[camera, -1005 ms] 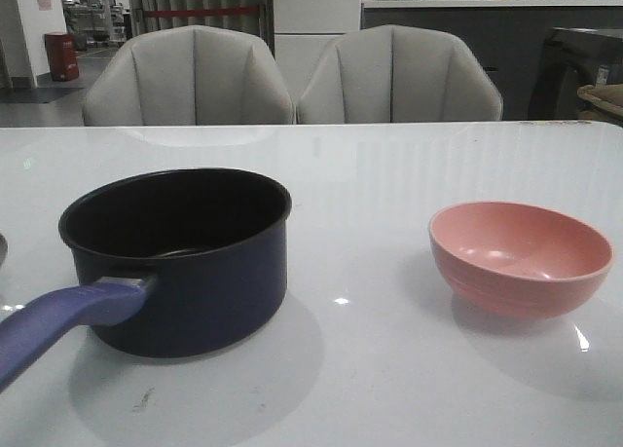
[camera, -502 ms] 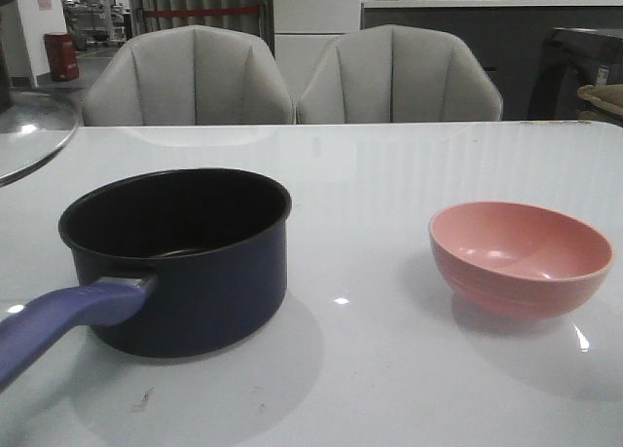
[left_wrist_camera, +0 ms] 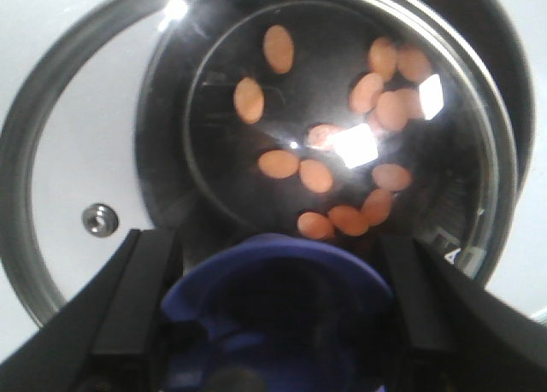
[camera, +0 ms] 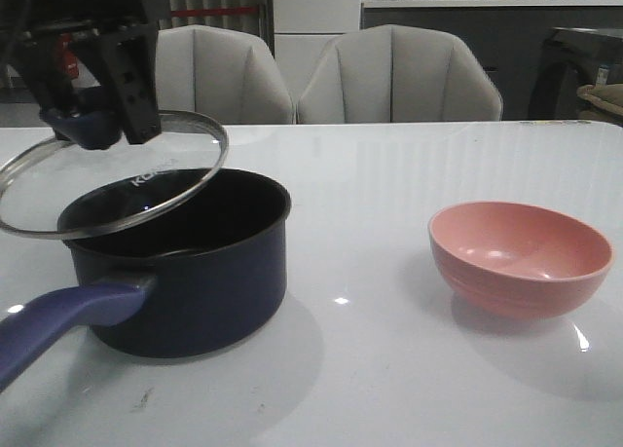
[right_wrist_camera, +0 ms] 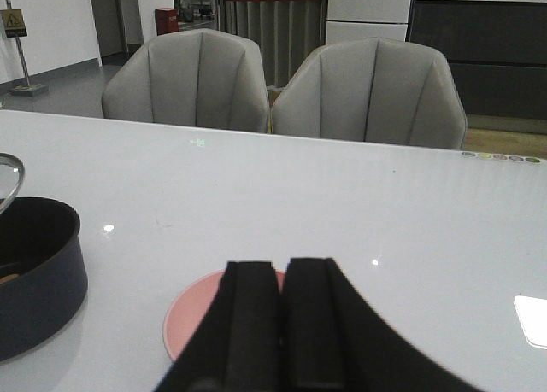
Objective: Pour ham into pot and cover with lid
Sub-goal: 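Lift the glass lid and carry it over the saucepan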
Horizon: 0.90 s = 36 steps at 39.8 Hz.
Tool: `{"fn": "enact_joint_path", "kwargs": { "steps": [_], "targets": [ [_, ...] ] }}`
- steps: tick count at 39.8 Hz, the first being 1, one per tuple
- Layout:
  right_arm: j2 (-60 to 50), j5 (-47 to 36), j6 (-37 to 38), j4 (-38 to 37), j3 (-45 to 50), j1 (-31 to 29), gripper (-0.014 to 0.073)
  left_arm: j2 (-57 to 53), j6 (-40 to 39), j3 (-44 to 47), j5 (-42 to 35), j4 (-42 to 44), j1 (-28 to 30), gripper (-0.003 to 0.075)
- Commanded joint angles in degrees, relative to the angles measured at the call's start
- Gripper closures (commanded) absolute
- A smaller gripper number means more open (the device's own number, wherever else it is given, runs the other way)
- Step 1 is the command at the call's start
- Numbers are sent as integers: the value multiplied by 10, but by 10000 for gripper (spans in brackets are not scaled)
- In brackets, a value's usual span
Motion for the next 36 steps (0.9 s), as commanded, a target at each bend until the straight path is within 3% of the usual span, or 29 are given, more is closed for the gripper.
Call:
{"fn": "enact_joint_path", "kwargs": {
  "steps": [1,36],
  "targets": [
    [5,-42,-5,2,-14,0,468,-20,-6,-36,25,-7,-17,504],
    [5,-41,-5,2,-14,0,468,25,-7,-62,20,-37,-29,503]
  ]
}}
